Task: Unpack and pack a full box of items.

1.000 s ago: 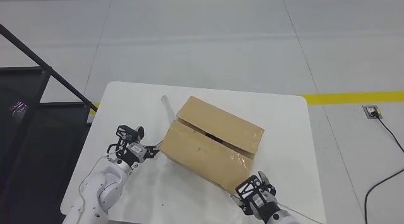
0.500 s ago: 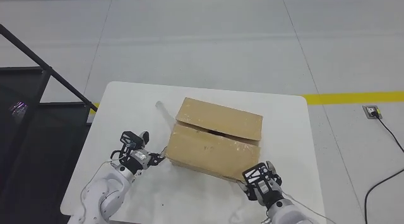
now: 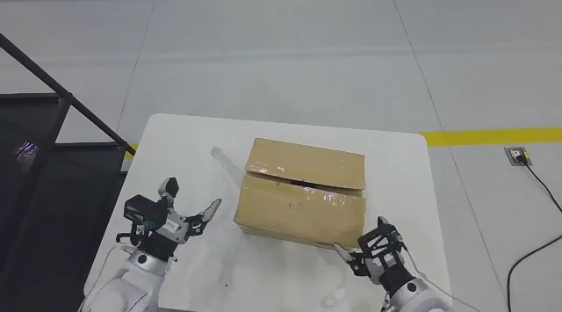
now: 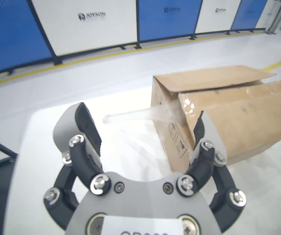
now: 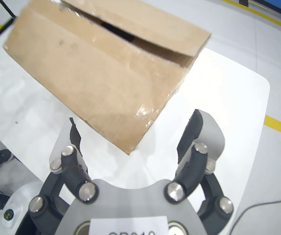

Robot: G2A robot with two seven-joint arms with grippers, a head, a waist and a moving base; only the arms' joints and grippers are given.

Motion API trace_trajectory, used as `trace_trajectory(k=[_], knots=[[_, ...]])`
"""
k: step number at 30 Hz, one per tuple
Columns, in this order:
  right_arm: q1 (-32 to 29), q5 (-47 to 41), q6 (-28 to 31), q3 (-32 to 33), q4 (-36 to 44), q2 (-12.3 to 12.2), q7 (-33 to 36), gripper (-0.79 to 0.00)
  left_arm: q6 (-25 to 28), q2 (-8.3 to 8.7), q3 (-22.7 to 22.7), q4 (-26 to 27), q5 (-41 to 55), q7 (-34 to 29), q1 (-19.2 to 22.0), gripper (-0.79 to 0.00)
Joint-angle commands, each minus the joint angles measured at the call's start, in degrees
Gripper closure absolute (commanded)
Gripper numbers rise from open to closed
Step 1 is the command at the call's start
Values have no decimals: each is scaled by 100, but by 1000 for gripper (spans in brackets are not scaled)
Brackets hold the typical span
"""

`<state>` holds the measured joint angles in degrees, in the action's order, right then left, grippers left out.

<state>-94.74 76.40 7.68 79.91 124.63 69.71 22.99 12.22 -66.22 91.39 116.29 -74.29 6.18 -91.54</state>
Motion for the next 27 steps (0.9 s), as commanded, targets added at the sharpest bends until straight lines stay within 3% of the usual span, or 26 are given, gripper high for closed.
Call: trace_trajectory(k=[1, 2, 13, 16, 20, 24, 27], knots=[[-1, -329, 142, 92, 72, -4, -41, -785, -532, -15, 287, 1177, -189, -11, -789, -785], [-1, -329, 142, 92, 72, -4, -41, -785, -759, -29, 368, 1485, -201, 5, -1020, -785], [46, -529, 171, 85, 4, 2, -38, -785, -759, -29, 368, 1485, -201, 5, -1020, -785], [310, -1207, 347, 226, -213, 10, -128, -785, -759, -29, 368, 1485, -201, 5, -1020, -785], [595, -2422, 1154, 717, -723, -25, -342, -785, -759, -29, 368, 1485, -201, 5, -1020, -785], [860, -3710, 1931, 1057, -1262, -75, -96, -785, -759, -29, 368, 1485, -201, 5, -1020, -785], [880, -3788, 1940, 1085, -1302, -80, -40, -785, -759, -29, 368, 1485, -201, 5, -1020, -785]])
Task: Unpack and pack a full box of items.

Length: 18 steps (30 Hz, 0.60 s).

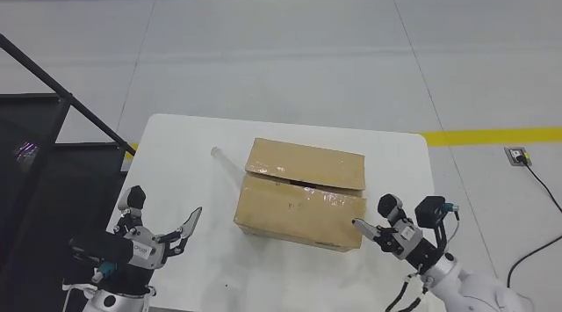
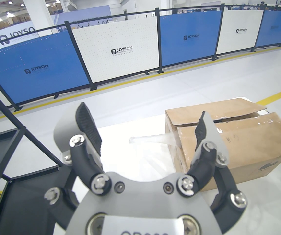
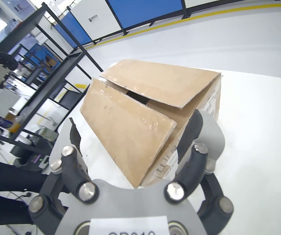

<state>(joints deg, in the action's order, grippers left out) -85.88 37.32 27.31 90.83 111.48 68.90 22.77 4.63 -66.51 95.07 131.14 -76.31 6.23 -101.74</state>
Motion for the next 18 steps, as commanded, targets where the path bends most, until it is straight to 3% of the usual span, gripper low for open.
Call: trace_trajectory(k=[1, 8, 18], knots=[[-6, 120, -23, -7, 12, 1, -18, -785, 0, 0, 0, 0, 0, 0, 0, -785], [1, 111, -63, -31, -23, 2, -69, -785, 0, 0, 0, 0, 0, 0, 0, -785], [469, -1048, 404, -83, -652, -62, 548, -785, 0, 0, 0, 0, 0, 0, 0, -785]])
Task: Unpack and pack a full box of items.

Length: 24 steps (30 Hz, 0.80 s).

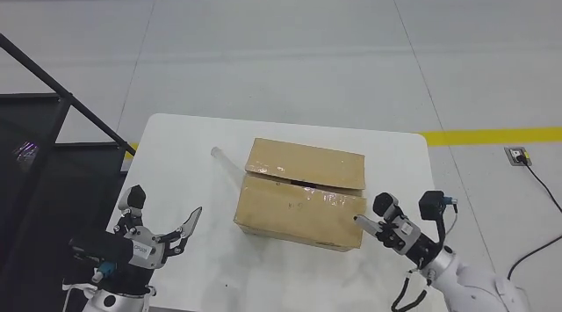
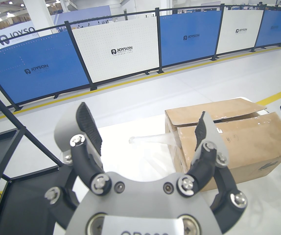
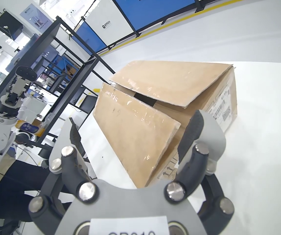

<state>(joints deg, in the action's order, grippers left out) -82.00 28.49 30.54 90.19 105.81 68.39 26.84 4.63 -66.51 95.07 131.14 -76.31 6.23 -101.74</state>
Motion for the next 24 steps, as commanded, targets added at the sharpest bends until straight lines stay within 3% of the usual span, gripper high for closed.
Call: trace_trajectory(k=[1, 10, 24], knots=[[158, -298, 172, -27, -173, -23, 280, -785, 0, 0, 0, 0, 0, 0, 0, -785], [670, -1096, 685, -162, -797, -125, 1208, -785, 0, 0, 0, 0, 0, 0, 0, -785], [935, -1992, 1503, -343, -1130, -267, 1824, -785, 0, 0, 0, 0, 0, 0, 0, -785]])
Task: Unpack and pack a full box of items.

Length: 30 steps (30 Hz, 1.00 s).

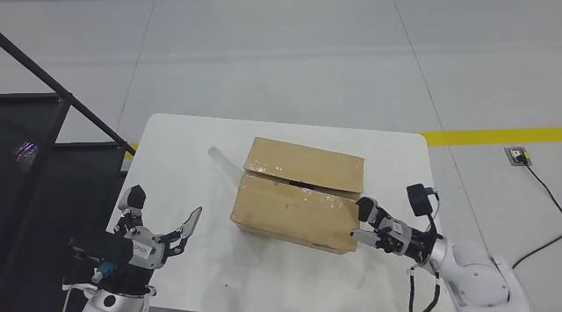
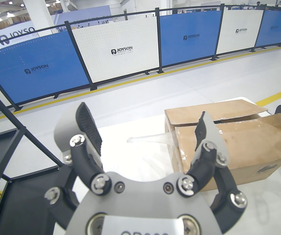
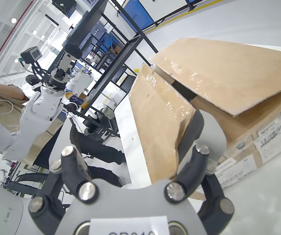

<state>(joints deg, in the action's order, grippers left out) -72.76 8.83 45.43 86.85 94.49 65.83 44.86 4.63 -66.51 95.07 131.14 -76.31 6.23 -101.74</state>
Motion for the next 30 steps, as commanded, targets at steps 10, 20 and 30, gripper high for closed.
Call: trace_trajectory(k=[10, 20, 30], knots=[[-15, -541, 532, -9, 7, -120, 152, -785, 0, 0, 0, 0, 0, 0, 0, -785], [-15, -808, 807, 11, 211, -278, 417, -785, -328, -44, 70, -965, 328, -121, 646, -785], [-187, 287, -592, 155, 399, -270, -587, -785, 418, -23, 268, -1761, 648, -47, 1047, -785]])
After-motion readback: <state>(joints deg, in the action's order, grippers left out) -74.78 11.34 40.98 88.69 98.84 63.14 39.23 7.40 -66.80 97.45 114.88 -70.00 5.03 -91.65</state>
